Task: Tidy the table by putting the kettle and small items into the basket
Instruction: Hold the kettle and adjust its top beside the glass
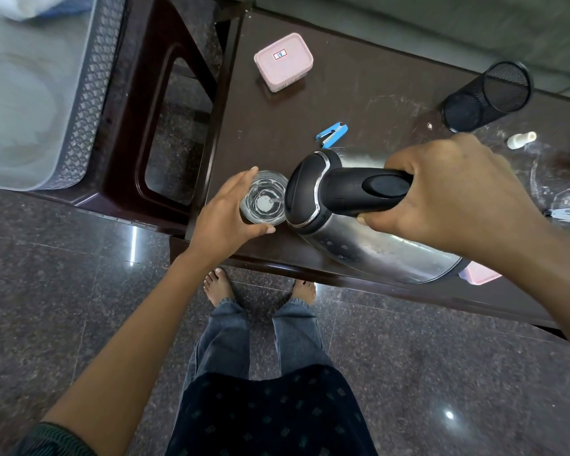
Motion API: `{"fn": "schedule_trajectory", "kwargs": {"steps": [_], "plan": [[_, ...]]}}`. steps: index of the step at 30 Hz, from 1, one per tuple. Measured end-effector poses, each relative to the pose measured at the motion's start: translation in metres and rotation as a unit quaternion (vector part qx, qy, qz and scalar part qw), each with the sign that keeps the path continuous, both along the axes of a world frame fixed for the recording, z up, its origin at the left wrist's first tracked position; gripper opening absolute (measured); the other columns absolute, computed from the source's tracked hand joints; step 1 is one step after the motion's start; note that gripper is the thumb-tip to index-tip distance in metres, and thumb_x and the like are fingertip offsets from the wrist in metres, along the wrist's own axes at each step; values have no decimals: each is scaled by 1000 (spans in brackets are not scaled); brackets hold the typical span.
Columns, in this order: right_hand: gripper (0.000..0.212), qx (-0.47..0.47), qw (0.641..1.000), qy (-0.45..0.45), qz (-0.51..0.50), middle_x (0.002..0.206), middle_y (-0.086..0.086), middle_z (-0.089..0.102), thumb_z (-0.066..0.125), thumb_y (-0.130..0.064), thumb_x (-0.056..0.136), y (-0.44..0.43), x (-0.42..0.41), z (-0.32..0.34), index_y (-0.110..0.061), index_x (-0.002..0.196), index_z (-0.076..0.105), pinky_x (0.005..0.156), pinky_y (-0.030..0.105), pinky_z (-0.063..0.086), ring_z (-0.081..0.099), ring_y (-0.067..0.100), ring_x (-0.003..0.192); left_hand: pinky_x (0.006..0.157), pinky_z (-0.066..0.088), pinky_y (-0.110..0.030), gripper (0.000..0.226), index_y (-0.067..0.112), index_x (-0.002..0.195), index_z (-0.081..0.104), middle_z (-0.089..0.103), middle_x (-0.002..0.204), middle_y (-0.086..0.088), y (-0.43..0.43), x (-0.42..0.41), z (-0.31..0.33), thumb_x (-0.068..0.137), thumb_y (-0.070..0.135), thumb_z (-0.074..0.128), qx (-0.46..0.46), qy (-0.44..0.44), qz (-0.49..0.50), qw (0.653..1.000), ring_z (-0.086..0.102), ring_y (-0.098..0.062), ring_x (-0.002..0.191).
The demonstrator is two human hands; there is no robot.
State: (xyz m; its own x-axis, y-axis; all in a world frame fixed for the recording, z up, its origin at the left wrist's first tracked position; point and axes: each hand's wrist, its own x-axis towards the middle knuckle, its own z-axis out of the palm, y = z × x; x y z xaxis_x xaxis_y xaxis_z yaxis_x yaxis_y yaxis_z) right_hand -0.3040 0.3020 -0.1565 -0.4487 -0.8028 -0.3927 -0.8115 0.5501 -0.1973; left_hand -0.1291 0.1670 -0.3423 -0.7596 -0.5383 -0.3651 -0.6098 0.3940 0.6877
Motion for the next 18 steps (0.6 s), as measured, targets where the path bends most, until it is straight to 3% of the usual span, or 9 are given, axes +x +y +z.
{"fn": "schedule_trajectory", "kwargs": {"steps": [6,11,18], "plan": [[25,0,1000,-3,2,56,4,50,71,-35,63,1,0,0,-15,63,56,56,30,32,51,35,62,106,38,-32,100,23,144,29,40,147,6,0,1,0,61,30,84,-2,4,3,1000,41,-11,132],[24,-3,1000,-2,10,55,2,49,70,-35,63,0,-1,0,-16,63,56,48,25,27,50,34,59,106,40,-35,100,23,144,29,40,147,6,0,0,0,61,30,84,-4,1,1,1000,41,-12,132],[27,-9,1000,-2,18,58,4,50,69,-37,63,-1,1,-1,-18,60,50,53,28,29,52,35,63,105,41,-36,100,24,144,29,40,147,7,-1,1,2,62,30,84,-2,5,5,1000,43,-12,131]]}}
